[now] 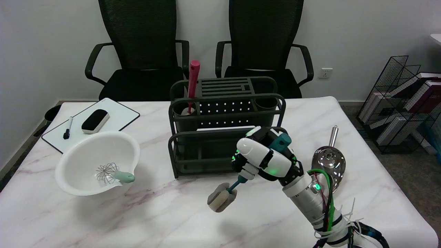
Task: Place the blue sponge bottle brush into the kitchen storage rack.
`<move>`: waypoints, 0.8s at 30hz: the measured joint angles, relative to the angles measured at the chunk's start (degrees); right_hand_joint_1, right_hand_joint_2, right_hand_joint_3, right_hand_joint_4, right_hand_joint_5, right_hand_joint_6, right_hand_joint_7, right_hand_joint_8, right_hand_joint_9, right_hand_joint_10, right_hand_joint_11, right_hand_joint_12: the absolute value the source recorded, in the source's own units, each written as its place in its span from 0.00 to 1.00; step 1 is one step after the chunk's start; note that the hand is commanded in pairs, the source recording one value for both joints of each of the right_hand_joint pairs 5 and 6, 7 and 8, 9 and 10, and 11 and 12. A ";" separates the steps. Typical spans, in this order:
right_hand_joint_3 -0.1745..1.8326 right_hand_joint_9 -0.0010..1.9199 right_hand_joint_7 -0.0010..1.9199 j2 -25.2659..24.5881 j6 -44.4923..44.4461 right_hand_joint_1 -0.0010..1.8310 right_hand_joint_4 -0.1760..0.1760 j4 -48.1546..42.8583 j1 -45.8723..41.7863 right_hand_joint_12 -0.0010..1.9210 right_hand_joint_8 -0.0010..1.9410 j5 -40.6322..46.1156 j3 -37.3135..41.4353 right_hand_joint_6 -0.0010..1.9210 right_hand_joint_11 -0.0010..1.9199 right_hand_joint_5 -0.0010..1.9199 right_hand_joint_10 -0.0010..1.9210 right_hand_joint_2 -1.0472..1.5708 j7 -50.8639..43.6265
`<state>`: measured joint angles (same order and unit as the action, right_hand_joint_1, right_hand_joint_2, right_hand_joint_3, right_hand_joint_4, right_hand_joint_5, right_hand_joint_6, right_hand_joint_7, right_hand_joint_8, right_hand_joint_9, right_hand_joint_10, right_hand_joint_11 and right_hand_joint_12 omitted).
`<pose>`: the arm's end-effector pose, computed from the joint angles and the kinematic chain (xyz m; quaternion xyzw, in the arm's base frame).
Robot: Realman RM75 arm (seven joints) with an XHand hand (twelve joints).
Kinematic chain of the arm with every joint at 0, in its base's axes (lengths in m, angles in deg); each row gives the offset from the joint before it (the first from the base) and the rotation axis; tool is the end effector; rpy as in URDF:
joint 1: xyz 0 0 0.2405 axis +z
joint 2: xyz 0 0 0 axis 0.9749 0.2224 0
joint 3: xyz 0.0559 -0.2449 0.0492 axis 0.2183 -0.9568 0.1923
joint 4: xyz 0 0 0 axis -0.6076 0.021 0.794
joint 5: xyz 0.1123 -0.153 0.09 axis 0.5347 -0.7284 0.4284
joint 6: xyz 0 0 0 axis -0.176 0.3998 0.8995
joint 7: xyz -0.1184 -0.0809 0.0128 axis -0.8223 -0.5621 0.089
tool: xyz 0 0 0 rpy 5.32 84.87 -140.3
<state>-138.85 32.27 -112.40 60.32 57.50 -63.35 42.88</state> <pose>-0.2633 -0.2171 0.2432 0.5585 -0.6001 0.5498 0.1602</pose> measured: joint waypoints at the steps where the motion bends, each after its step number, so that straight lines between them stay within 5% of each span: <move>1: 0.29 1.00 1.00 -0.06 -0.25 0.61 0.50 0.32 0.02 1.00 0.99 0.02 -0.28 1.00 1.00 1.00 1.00 1.00 -0.06; 21: 0.38 1.00 1.00 2.03 -10.58 0.60 0.50 2.71 -0.84 1.00 0.99 4.91 2.95 1.00 1.00 1.00 1.00 1.00 3.02; 24: 0.49 1.00 1.00 3.21 -11.80 0.60 0.50 1.87 -1.64 1.00 0.99 6.75 5.57 1.00 1.00 1.00 1.00 1.00 2.98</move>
<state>-135.64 20.47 -110.53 58.68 64.26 -57.78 45.86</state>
